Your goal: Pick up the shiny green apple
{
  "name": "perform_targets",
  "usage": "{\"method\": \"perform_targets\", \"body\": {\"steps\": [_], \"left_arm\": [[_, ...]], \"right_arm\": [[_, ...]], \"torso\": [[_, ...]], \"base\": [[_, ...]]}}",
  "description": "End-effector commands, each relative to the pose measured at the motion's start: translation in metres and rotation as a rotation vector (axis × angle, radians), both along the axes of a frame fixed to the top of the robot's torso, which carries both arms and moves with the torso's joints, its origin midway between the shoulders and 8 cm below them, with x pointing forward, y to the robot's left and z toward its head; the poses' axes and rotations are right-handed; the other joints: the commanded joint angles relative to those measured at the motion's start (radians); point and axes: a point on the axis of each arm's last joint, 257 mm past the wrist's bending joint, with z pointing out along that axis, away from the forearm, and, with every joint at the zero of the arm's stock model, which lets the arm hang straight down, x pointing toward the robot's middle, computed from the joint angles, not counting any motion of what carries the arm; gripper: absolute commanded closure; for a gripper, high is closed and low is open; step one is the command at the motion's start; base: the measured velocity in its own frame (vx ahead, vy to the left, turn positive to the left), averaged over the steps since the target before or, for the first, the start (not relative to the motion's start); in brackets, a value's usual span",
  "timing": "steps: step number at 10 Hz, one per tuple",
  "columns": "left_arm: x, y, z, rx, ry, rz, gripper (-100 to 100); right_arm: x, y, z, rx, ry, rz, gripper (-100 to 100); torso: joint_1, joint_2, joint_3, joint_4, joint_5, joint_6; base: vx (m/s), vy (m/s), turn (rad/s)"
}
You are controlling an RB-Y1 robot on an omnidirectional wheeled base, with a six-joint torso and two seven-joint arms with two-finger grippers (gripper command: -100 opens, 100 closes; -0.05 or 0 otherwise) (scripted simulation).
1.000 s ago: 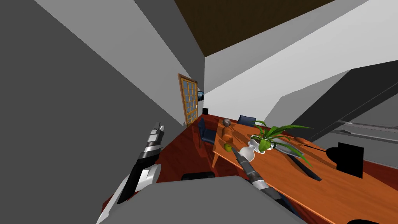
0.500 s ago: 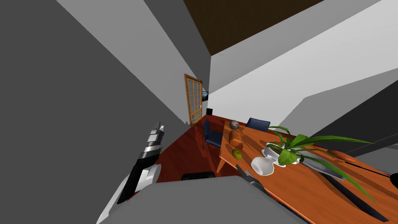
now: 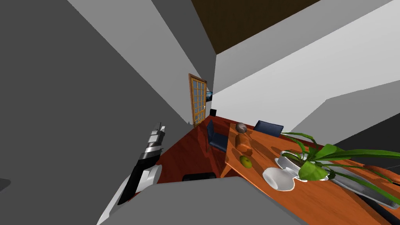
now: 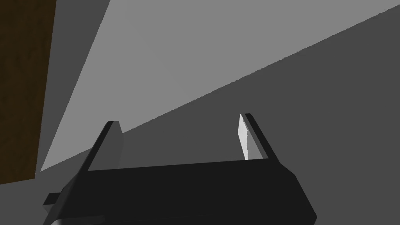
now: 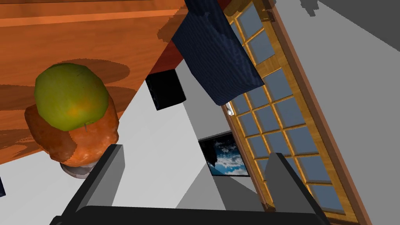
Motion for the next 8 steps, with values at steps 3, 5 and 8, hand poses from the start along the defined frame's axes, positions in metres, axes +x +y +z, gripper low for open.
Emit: {"method": "perform_targets", "body": {"steps": [3, 5, 8], "left_arm": [[0.0, 0.0, 0.0, 0.0, 0.0, 0.0, 0], [0.0, 0.0, 0.0, 0.0, 0.0, 0.0, 0], [0.0, 0.0, 0.0, 0.0, 0.0, 0.0, 0]], "right_arm": [[-0.071, -0.014, -0.035, -0.099, 0.177, 0.059, -100], [-0.137, -0.025, -0.055, -0.185, 0.331, 0.132, -100], [-0.173, -0.032, -0.063, -0.224, 0.411, 0.169, -100]], "torso": [[0.002, -0.002, -0.001, 0.0, 0.0, -0.001], [0.0, -0.002, -0.001, 0.0, 0.0, -0.001], [0.0, -0.003, -0.001, -0.001, 0.0, -0.001]], "base": [[0.078, 0.056, 0.217], [0.105, 0.03, 0.237], [0.088, 0.022, 0.151]]}}
